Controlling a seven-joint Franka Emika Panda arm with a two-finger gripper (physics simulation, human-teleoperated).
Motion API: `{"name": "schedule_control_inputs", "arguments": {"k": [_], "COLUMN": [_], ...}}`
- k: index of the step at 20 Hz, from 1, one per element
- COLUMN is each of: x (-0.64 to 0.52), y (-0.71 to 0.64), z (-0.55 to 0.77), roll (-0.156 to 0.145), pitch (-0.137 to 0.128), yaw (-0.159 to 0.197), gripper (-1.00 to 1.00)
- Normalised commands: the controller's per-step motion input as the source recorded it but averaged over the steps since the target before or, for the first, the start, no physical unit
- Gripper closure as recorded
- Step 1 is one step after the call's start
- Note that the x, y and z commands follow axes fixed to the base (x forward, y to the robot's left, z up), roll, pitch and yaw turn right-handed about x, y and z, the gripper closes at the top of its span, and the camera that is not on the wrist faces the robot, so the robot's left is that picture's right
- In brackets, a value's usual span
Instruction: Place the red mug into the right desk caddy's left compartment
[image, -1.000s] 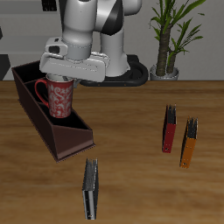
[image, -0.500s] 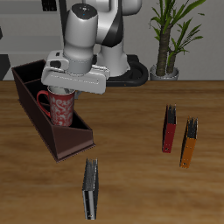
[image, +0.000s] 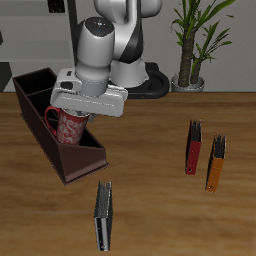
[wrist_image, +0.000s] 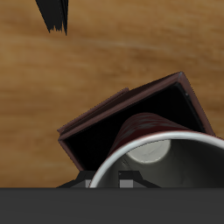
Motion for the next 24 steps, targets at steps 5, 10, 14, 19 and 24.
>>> {"name": "schedule_control_inputs", "arguments": {"k": [5,10,14,19,24], "x": [0.07,0.06,0.06,-0.02,-0.06], "y": [0.04,0.03,0.01,0.04,0.07], "z": [-0.16,-0.05,0.03,0.13,0.16], "roll": [-0.002,-0.002,0.005,0.008,0.007], "pitch": [0.034,0.046,0.009,-0.006,-0.022], "yaw": [0.007,-0.015,0.001,-0.009,0.009], "gripper": [1.00,-1.00,-1.00,-1.00,-1.00]}}
